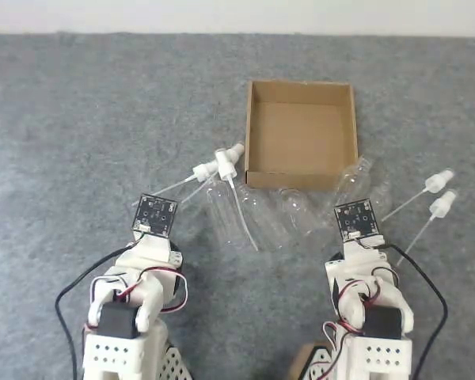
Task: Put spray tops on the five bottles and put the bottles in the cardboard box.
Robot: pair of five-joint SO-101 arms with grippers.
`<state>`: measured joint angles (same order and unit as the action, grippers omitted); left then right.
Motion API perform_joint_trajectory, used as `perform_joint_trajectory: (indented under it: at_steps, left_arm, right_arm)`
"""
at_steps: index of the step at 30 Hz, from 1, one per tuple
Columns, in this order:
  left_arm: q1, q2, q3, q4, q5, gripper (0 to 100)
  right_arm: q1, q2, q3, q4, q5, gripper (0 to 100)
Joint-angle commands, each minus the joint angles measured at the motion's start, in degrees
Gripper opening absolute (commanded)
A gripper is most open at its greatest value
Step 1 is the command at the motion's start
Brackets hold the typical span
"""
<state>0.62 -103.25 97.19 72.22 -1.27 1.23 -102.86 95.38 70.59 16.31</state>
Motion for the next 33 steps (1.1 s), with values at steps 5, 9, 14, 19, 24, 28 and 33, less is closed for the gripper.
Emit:
perform_joint_trajectory:
  at_steps: [5, 9, 14, 19, 24, 28, 33]
  left_arm:
    - [0.1, -1.1, -0.7, 0.2, 0.2, 1]
    - [0.0, -1.1, -0.7, 0.2, 0.1, 1]
    - [-0.1, -1.1, -0.7, 0.2, 0.0, 1]
    - [-0.3, -1.1, -0.7, 0.2, 0.0, 1]
    - [-0.3, -1.1, -0.7, 0.2, 0.0, 1]
    - [-0.3, -1.1, -0.7, 0.2, 0.0, 1]
    - [-0.3, -1.1, -0.7, 0.2, 0.0, 1]
  right_arm:
    - [1.0, -1.2, 0.8, -8.7, 0.8, 8.4]
    - [5.9, -1.2, -4.0, -8.6, 0.8, 8.4]
    - [8.0, -1.2, -12.7, -6.7, 0.8, 8.5]
    - [8.0, -1.1, -21.2, -2.2, 0.7, 8.5]
    - [8.2, 5.8, -26.4, -2.1, 0.4, 8.5]
    - [8.2, 21.8, -36.8, -1.9, -1.8, 8.5]
    - [8.0, 44.4, -51.8, 0.2, -8.2, 9.8]
